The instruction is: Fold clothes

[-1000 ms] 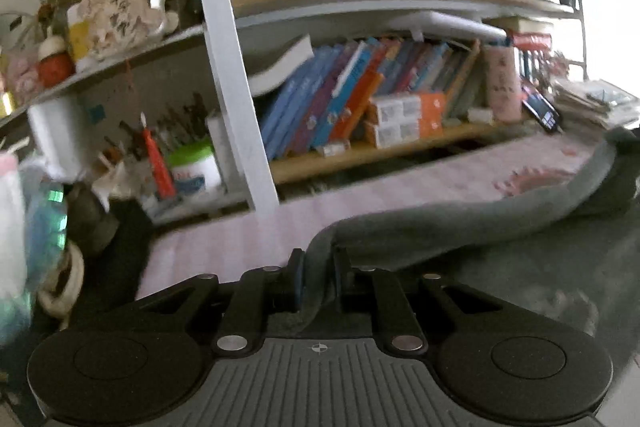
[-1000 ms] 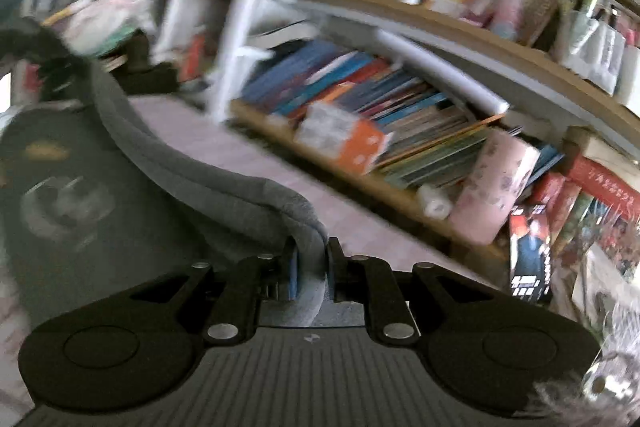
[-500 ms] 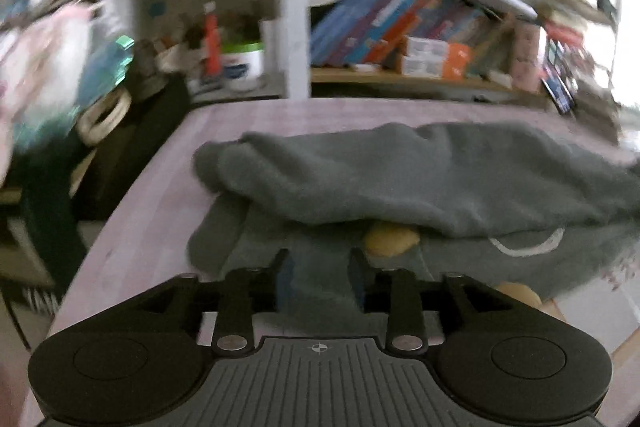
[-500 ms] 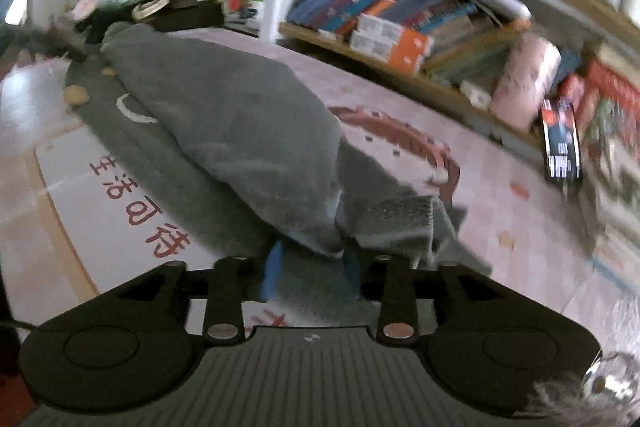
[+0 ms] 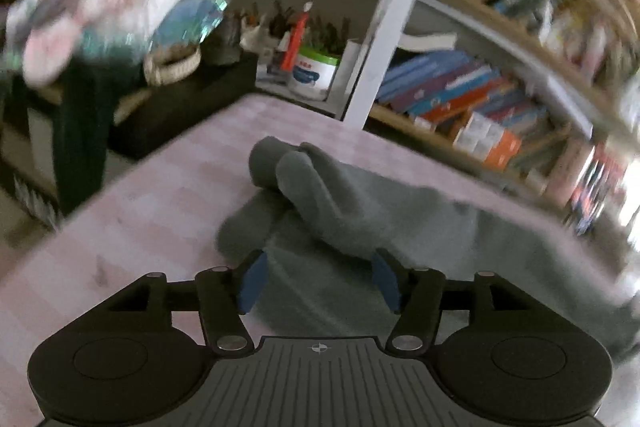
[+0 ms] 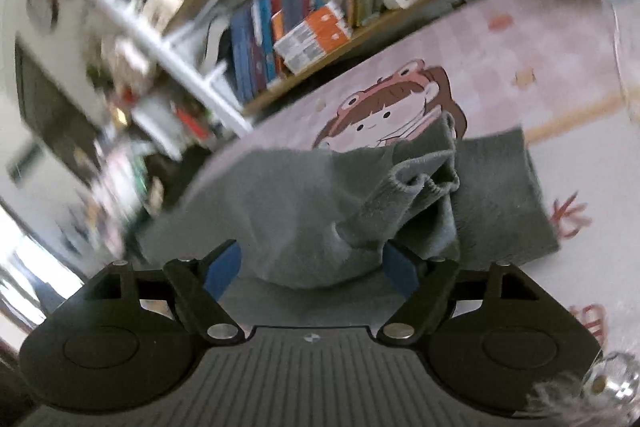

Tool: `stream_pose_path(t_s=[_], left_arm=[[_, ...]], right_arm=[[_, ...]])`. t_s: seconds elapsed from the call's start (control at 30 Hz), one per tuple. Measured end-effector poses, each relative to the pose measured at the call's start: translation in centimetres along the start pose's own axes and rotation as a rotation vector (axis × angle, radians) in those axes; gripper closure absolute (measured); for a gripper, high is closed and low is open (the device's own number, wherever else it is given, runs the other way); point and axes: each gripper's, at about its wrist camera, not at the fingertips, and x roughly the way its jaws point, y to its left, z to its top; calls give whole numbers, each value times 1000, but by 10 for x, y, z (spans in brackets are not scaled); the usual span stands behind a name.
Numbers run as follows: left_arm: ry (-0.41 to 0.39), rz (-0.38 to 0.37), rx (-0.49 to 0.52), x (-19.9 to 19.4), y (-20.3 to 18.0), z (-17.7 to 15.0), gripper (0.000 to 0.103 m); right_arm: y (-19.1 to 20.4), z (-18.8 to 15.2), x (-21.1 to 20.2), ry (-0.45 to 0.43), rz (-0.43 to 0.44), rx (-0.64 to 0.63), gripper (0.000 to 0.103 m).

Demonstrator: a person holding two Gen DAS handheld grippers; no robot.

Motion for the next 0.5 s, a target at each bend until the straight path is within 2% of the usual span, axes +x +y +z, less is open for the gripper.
stream_pose_path(t_s=[0.03,0.17,0.33,0.43,0.5], left_arm=[[9,-12,-58,2,5,2,34],[22,-67,-215,13,18,8,35],[37,-107,-279,41,16,16,39],[63,-97,-270,58,8,19,38],[86,-89,-288,70,8,19,38]], right_arm=[[-6,4,1,-8,16,54,26],[-23,13,4,-29,41,201,25],[-24,15,10,-23,22,205,30],[-26,15,14,-18,0,204,40],[-28,15,16,-14,-22,204,51]])
